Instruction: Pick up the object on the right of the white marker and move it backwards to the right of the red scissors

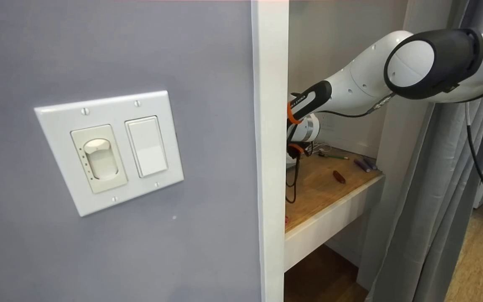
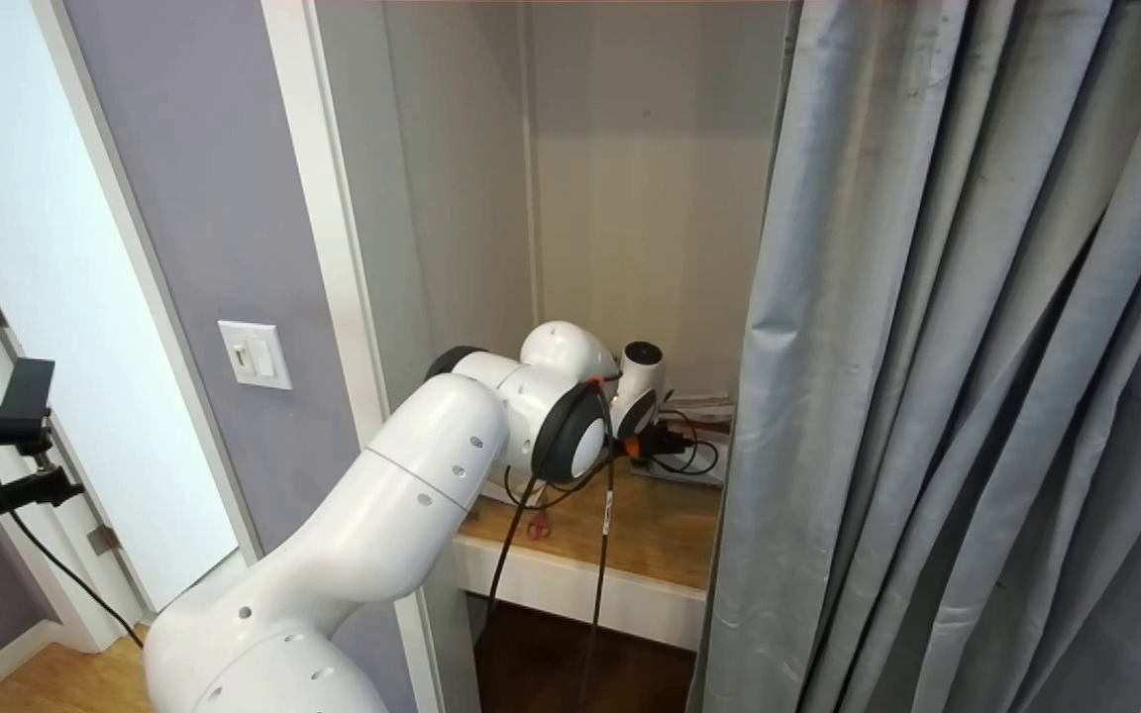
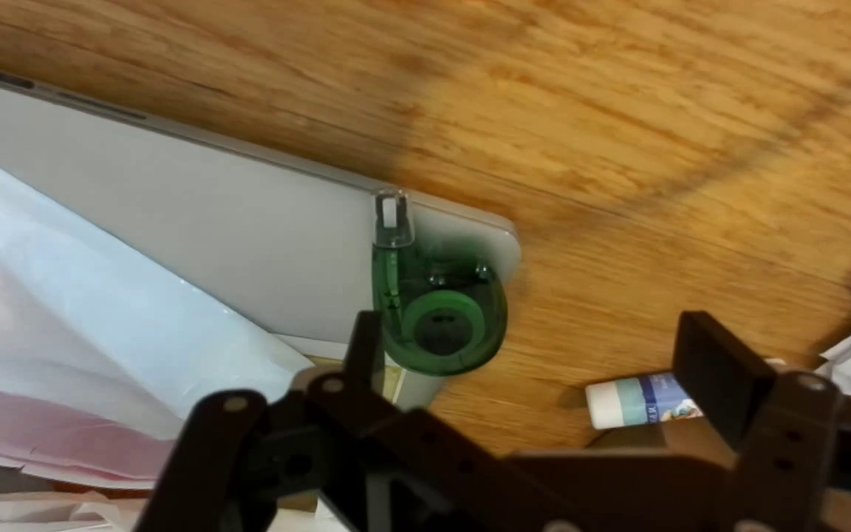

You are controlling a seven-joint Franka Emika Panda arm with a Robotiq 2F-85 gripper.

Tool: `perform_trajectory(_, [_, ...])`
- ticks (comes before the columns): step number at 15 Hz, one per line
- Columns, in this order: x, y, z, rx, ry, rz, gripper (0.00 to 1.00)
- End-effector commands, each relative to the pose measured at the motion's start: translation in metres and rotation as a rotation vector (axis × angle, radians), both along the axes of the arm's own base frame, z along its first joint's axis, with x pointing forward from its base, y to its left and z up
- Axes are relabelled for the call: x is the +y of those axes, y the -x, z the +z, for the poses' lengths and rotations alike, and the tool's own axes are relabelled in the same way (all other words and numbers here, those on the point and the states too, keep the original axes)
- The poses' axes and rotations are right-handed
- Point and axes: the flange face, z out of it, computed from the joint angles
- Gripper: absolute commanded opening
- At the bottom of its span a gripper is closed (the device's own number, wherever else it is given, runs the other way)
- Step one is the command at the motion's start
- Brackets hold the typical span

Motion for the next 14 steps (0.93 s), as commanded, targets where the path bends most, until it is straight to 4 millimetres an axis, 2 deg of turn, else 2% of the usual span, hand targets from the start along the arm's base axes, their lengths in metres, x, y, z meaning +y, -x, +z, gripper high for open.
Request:
perform_trajectory(1, [0.005, -0.01, -0.008, -0.032, -0.002, -0.026, 1.0])
perform_trajectory(9, [0.009, -0.017, -0.024, -0.074, 0.001, -0.04, 1.0])
perform_trajectory(14, [0.005, -0.022, -0.034, -0.091, 0.006, -0.042, 1.0])
